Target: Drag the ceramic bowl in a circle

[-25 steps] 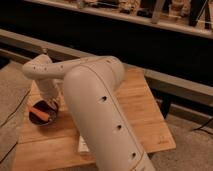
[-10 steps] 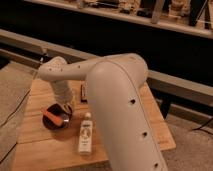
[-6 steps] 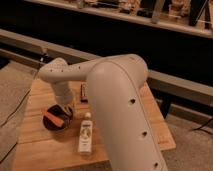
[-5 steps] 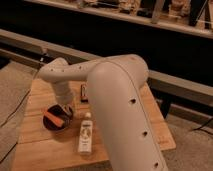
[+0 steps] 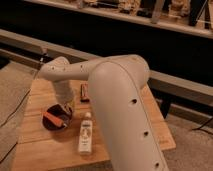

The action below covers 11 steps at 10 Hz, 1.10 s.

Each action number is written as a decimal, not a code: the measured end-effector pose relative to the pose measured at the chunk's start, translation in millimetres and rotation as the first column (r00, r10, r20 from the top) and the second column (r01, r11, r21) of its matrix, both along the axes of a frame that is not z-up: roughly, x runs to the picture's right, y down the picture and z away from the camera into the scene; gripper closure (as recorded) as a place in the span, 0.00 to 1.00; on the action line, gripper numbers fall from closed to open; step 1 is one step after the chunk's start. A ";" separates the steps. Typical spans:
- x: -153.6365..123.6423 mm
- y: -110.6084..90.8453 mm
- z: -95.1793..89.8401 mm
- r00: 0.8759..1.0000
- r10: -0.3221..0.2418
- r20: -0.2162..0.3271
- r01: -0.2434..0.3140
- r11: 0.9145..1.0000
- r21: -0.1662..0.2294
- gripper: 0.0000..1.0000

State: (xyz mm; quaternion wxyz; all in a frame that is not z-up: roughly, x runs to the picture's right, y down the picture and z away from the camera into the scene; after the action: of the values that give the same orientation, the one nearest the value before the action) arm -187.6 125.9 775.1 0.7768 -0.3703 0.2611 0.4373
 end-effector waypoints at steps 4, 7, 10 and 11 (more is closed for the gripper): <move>-5.8 -3.1 -4.9 1.000 0.022 0.021 -0.022 1.000 -0.020 0.20; -13.9 -27.3 -20.5 0.993 0.066 0.096 -0.067 0.998 0.009 0.20; -6.0 -68.4 -41.8 0.976 0.172 0.136 -0.184 0.979 0.083 0.20; -5.1 -69.8 -43.0 0.975 0.177 0.135 -0.189 0.978 0.086 0.20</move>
State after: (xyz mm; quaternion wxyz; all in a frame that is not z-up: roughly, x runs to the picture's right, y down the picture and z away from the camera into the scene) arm -192.6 56.1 732.0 0.7654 -0.3810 0.1542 0.4951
